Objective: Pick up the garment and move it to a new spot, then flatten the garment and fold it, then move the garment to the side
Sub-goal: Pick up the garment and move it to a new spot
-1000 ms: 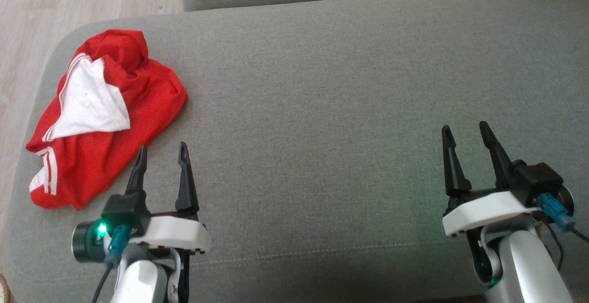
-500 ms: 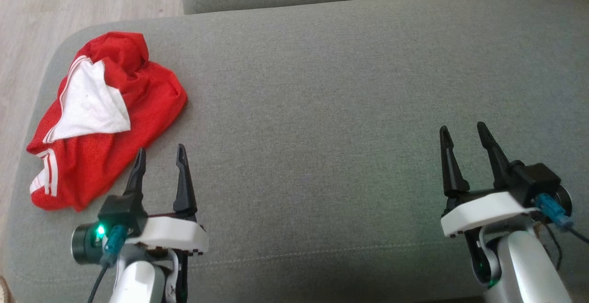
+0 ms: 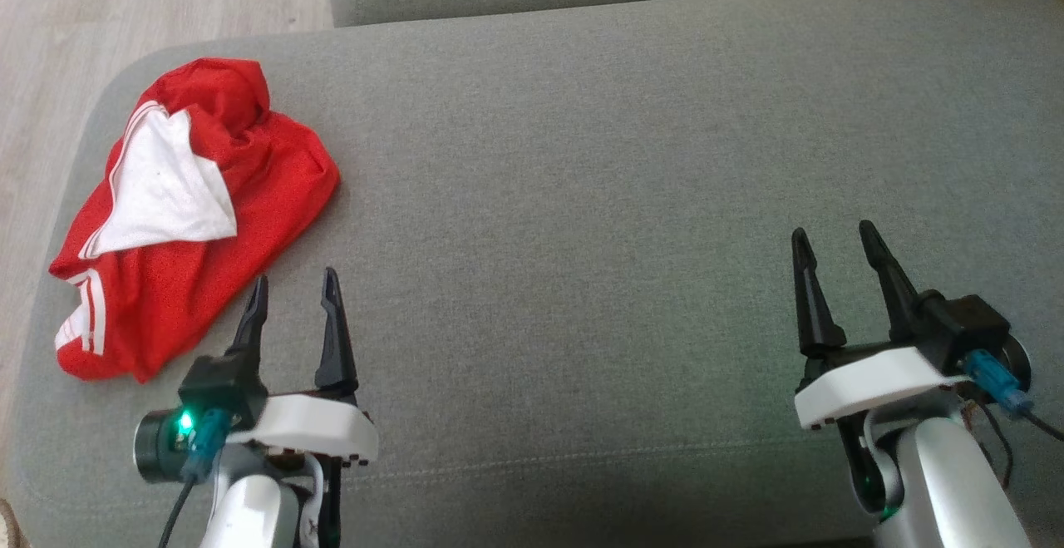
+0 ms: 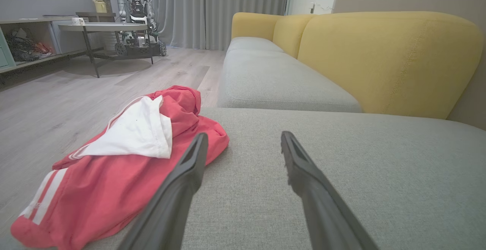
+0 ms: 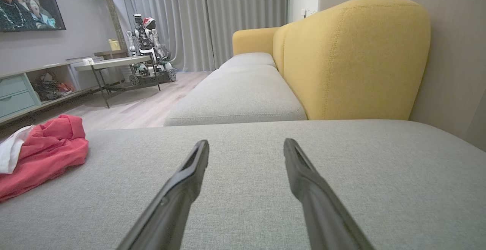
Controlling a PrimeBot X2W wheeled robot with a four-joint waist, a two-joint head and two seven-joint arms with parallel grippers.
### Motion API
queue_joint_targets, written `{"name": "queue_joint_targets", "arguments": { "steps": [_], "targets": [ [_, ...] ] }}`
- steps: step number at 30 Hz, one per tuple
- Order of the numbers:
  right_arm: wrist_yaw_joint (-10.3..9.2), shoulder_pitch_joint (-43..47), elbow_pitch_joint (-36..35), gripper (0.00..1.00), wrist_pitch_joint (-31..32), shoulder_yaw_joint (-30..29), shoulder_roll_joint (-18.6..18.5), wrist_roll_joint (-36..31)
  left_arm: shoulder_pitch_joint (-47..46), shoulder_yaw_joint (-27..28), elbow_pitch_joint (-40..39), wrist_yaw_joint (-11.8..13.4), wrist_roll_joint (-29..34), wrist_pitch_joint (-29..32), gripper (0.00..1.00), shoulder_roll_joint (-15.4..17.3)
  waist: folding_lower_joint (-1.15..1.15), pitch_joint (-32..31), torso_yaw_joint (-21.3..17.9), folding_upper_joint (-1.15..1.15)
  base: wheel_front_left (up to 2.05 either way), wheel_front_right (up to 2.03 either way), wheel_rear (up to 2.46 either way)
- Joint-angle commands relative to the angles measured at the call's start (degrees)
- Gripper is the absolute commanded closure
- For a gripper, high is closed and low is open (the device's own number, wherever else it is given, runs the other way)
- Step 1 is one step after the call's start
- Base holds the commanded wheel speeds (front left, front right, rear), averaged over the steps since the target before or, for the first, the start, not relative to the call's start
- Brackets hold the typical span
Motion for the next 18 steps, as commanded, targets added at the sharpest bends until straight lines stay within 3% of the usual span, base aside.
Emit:
{"name": "queue_joint_targets", "arguments": {
  "steps": [1,10,18],
  "targets": [
    [-0.01,-2.4,-1.5,0.00,-0.5,1.6,-0.6,0.4,-1.5,1.6,-1.6,-0.3,0.1,-0.7,0.00,0.1,0.00,0.0,0.0,0.00,0.00,0.00,0.00],
    [-0.01,-2.1,-1.6,0.00,-0.5,1.4,-0.6,0.4,-1.6,1.3,-1.6,-0.3,0.0,-0.7,0.00,0.1,0.00,-0.1,0.7,0.00,0.00,0.00,0.00],
    [-0.01,-1.5,-2.3,0.00,-0.5,3.0,-0.6,0.7,-1.4,1.4,-2.0,-0.2,0.2,-0.7,0.00,0.1,0.00,-0.1,4.6,0.00,0.00,0.00,0.00]
  ]
}}
